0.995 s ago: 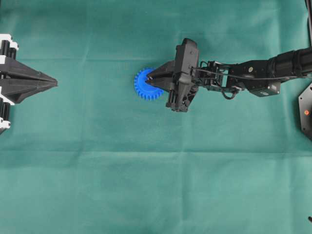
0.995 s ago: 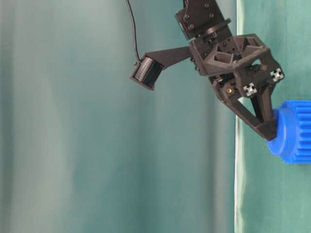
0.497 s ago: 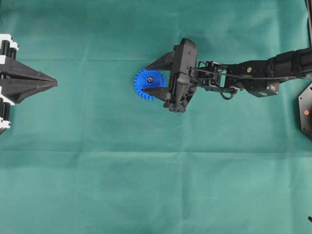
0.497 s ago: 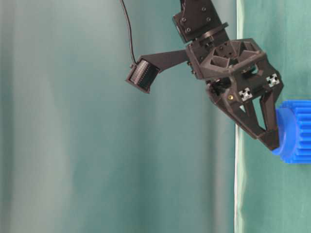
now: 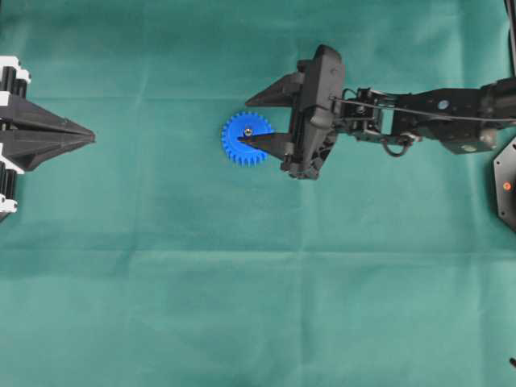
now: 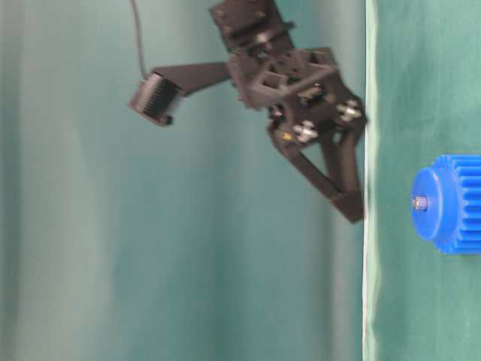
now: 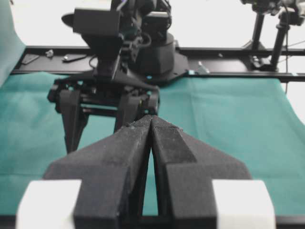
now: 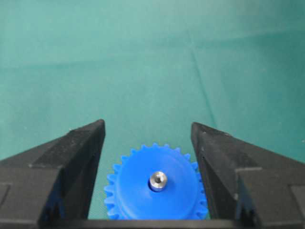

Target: Insert the shaft placed at a random location into the center hole of the medium gear at another random location.

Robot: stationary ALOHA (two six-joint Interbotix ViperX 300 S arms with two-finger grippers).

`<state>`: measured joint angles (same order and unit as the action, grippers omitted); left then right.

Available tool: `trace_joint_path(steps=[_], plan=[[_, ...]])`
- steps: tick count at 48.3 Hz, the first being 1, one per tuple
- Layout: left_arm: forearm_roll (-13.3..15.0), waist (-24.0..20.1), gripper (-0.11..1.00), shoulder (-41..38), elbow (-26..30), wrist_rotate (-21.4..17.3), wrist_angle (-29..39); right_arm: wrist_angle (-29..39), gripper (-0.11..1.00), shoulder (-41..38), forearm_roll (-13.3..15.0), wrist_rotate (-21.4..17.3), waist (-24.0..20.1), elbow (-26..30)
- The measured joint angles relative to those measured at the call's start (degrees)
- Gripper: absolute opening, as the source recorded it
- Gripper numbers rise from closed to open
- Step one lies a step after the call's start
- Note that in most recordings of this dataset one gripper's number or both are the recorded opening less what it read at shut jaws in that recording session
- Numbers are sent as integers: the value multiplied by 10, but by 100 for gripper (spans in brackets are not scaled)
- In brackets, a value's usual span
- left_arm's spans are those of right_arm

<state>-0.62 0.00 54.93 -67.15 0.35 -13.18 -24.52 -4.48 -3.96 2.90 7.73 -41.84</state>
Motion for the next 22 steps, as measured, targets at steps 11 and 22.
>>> trace_joint_path(steps=[11, 22], plan=[[1, 0, 0, 0, 0, 1, -1, 2, 73, 29, 0, -2, 0, -26], [0, -1, 0, 2, 0, 2, 0, 3, 73, 58, -1, -6, 0, -63]])
